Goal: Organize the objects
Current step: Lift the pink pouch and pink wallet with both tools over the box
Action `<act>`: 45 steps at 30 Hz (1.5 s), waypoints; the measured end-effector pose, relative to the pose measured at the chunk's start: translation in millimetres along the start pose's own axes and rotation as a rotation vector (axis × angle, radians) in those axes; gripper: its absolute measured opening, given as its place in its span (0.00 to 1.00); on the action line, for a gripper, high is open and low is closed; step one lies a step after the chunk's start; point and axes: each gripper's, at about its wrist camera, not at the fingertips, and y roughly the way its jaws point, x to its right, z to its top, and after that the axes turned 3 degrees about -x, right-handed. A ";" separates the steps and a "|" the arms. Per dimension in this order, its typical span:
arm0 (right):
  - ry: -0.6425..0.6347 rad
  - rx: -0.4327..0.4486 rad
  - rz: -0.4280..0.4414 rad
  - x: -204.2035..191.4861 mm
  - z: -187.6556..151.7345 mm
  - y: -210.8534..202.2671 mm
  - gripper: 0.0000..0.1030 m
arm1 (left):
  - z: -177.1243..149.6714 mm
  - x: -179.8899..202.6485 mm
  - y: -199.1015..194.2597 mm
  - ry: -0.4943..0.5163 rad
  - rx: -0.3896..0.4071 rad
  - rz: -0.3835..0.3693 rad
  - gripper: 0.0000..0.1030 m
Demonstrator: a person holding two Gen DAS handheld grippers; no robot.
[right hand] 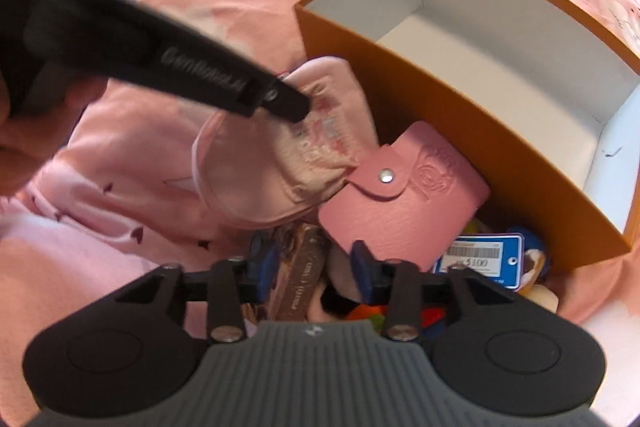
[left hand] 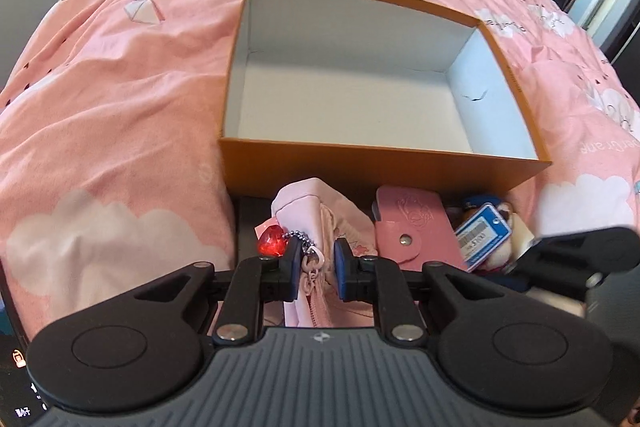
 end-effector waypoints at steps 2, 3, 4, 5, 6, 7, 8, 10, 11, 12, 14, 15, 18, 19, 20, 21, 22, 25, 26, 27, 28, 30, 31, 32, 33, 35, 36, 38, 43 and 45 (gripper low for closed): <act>0.061 0.025 0.019 12.9 3.7 -6.4 0.52 | -0.2 -2.7 2.6 -0.011 -0.006 0.004 0.18; 0.105 0.033 0.027 21.5 5.8 -8.4 0.52 | -0.5 -2.9 3.9 -0.009 -0.008 0.008 0.18; 0.154 0.039 0.029 30.3 7.9 -9.0 0.52 | -0.6 -3.5 5.2 -0.005 -0.013 0.012 0.18; 0.202 0.038 0.026 38.8 9.9 -9.0 0.52 | -0.7 -3.6 6.4 -0.001 -0.020 0.018 0.18; 0.246 0.034 0.015 47.8 11.3 -6.6 0.52 | -0.9 -4.1 7.5 0.001 -0.028 0.020 0.18; 0.288 0.029 0.003 53.1 12.1 -2.3 0.52 | -0.7 -5.2 9.0 0.001 -0.042 0.023 0.19; 0.328 0.024 0.001 60.7 15.5 0.7 0.52 | -0.5 -6.7 10.9 0.000 -0.062 0.027 0.19; 0.411 0.004 0.008 76.8 17.6 9.1 0.52 | -2.2 -10.6 14.4 -0.004 -0.098 0.025 0.21; 0.442 -0.011 0.011 82.8 18.1 14.4 0.52 | -3.2 -12.6 15.5 -0.010 -0.111 0.025 0.22; 0.464 -0.026 0.016 88.6 18.9 21.6 0.52 | -5.1 -14.7 15.8 -0.018 -0.117 0.021 0.23; 0.511 -0.040 0.058 96.0 19.6 29.6 0.54 | -6.6 -18.9 16.3 -0.033 -0.132 0.011 0.24; 0.540 -0.051 0.086 99.5 20.4 33.9 0.55 | -7.0 -20.1 17.0 -0.037 -0.144 0.009 0.26; 0.581 -0.074 0.131 105.4 24.7 44.8 0.60 | -8.1 -22.0 19.9 -0.038 -0.181 0.003 0.33; 0.589 -0.079 0.138 106.7 26.9 47.7 0.60 | -8.9 -22.9 21.3 -0.041 -0.189 0.004 0.34; 0.593 -0.085 0.145 108.3 30.0 51.5 0.61 | -9.8 -24.3 23.4 -0.047 -0.201 0.004 0.34; 0.593 -0.090 0.151 108.8 31.8 53.8 0.64 | -10.7 -25.8 25.7 -0.053 -0.215 0.001 0.38; 0.595 -0.094 0.158 109.0 32.0 56.2 0.65 | -11.9 -27.1 27.9 -0.059 -0.228 0.001 0.39; 0.603 -0.112 0.178 110.9 36.9 67.4 0.71 | -14.8 -26.4 29.7 -0.059 -0.246 0.011 0.44; 0.602 -0.118 0.179 109.9 38.4 68.6 0.73 | -15.3 -26.4 29.5 -0.059 -0.247 0.013 0.44; 0.597 -0.125 0.182 108.0 40.8 70.0 0.76 | -15.3 -26.5 29.3 -0.062 -0.249 0.011 0.45; 0.585 -0.132 0.187 105.1 43.1 71.9 0.78 | -16.0 -26.8 29.2 -0.066 -0.252 0.009 0.45; 0.567 -0.137 0.183 101.0 56.8 88.4 0.79 | -17.0 -27.4 28.5 -0.076 -0.248 0.005 0.43; 0.566 -0.126 0.181 97.9 54.5 88.2 0.76 | -17.6 -27.8 28.2 -0.075 -0.247 0.003 0.39; 0.563 -0.122 0.176 96.8 51.0 81.0 0.73 | -18.3 -26.5 27.4 -0.068 -0.243 0.006 0.36; 0.562 -0.115 0.169 95.7 52.0 79.2 0.67 | -19.5 -27.1 26.1 -0.062 -0.238 0.009 0.34; 0.559 -0.088 0.149 94.6 52.3 72.6 0.54 | -19.7 -26.0 23.9 -0.052 -0.225 0.019 0.30; 0.565 -0.080 0.147 95.5 51.6 69.6 0.47 | -21.1 -25.0 22.5 -0.049 -0.214 0.024 0.24; 0.574 -0.047 0.154 98.4 44.2 55.7 0.35 | -23.2 -24.1 18.3 -0.044 -0.193 0.027 0.21; 0.559 0.039 0.187 91.6 42.6 29.6 0.20 | -26.4 -23.7 7.5 -0.044 -0.150 0.009 0.17; 0.531 0.064 0.193 84.3 40.5 15.9 0.17 | -25.1 -21.0 1.4 -0.033 -0.130 0.011 0.16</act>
